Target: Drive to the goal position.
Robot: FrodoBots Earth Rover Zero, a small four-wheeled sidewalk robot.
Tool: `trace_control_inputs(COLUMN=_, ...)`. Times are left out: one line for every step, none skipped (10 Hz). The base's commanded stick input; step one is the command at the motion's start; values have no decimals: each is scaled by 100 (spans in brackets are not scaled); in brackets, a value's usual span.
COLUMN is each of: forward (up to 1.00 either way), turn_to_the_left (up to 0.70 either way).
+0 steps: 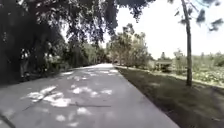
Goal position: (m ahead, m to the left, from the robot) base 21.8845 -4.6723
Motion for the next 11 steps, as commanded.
trace_control_inputs(forward=85, turn_to_the_left=0)
trace_control_inputs(forward=85, turn_to_the_left=0)
trace_control_inputs(forward=85, turn_to_the_left=0)
trace_control_inputs(forward=85, turn_to_the_left=0)
trace_control_inputs(forward=85, turn_to_the_left=0)
trace_control_inputs(forward=85, turn_to_the_left=0)
trace_control_inputs(forward=85, turn_to_the_left=1)
trace_control_inputs(forward=85, turn_to_the_left=5)
trace_control_inputs(forward=85, turn_to_the_left=20)
trace_control_inputs(forward=85, turn_to_the_left=27)
trace_control_inputs(forward=85, turn_to_the_left=18)
